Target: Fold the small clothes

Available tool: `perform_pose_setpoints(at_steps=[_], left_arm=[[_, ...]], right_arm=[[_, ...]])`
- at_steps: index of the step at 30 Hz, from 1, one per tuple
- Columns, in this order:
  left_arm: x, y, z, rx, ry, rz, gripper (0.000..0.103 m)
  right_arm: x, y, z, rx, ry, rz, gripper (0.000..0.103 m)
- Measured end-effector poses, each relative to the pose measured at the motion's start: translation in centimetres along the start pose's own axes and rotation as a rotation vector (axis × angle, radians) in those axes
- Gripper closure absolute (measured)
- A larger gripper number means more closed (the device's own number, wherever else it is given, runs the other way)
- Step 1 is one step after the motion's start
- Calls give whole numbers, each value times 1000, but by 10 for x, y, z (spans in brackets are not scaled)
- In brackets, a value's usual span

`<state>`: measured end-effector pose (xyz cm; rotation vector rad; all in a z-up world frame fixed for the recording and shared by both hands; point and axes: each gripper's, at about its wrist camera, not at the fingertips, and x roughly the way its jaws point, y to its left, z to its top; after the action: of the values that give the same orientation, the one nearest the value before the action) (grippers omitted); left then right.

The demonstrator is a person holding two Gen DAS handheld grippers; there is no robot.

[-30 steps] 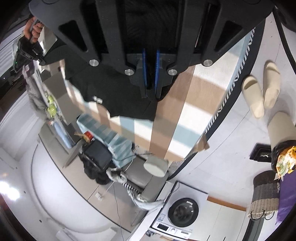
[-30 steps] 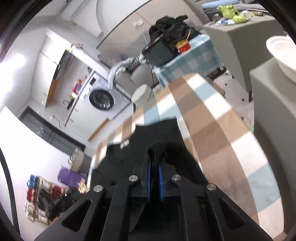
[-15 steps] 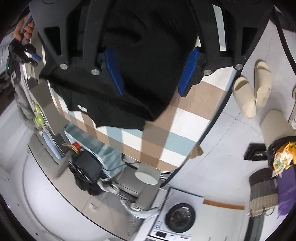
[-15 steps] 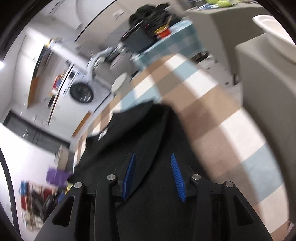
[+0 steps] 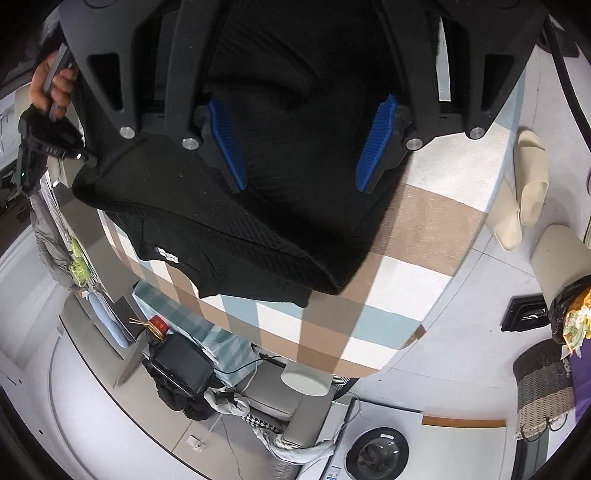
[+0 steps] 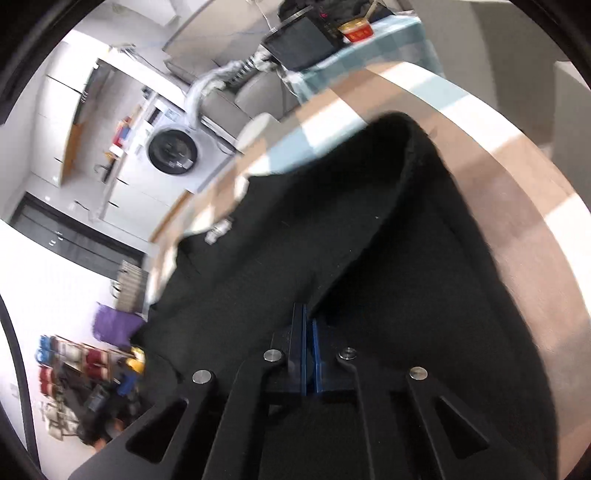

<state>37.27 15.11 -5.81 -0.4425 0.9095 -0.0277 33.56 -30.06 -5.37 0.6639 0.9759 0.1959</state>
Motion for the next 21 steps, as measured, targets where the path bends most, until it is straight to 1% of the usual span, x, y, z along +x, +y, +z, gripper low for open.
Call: perform_pose_setpoints(at_steps=[2,3,4,5,6,7,8,9,10,12,17,18,19,20,21], left_arm=[[-1,4,2,-6,-3,8,45],[-1,6,4,-5,-3,10,45],[-1,7,6,-1,-1,17,45],[0,9,9,2,1,23,45],[2,9,12,2,2,25,45],[5,8,15,3,4,26,45],[9,6,19,13,12,33,44],[13,4,22,21,15,39,44],[18,1,26,32,21,46,44],[30,-4,32,54,33,58,44],[70,-16,46,118,100,149,45],[74,-18,47,127,98,161,47],[76,-20,48,140,85,164,61],[77,-23,48,153,80,160,77],[78,-25,49,161,83,150,81]], right_arm=[[-11,11,13,-9,-80,45,100],[-20,17,23,-2,-134,64,100],[-25,19,31,7,-175,68,100],[-27,22,40,18,-206,43,100],[-25,23,50,37,-216,3,95],[-20,22,57,62,-195,-7,88],[-10,18,62,94,-127,-6,71],[-7,17,62,102,-101,-5,70],[-8,16,59,94,-102,-16,70],[-15,16,49,43,-125,-60,59],[-24,-1,27,49,-82,-59,59],[-26,-3,23,40,-84,-65,59],[-29,-5,20,30,-88,-78,59],[-31,-6,17,19,-89,-93,59],[-32,-8,15,11,-86,-103,59]])
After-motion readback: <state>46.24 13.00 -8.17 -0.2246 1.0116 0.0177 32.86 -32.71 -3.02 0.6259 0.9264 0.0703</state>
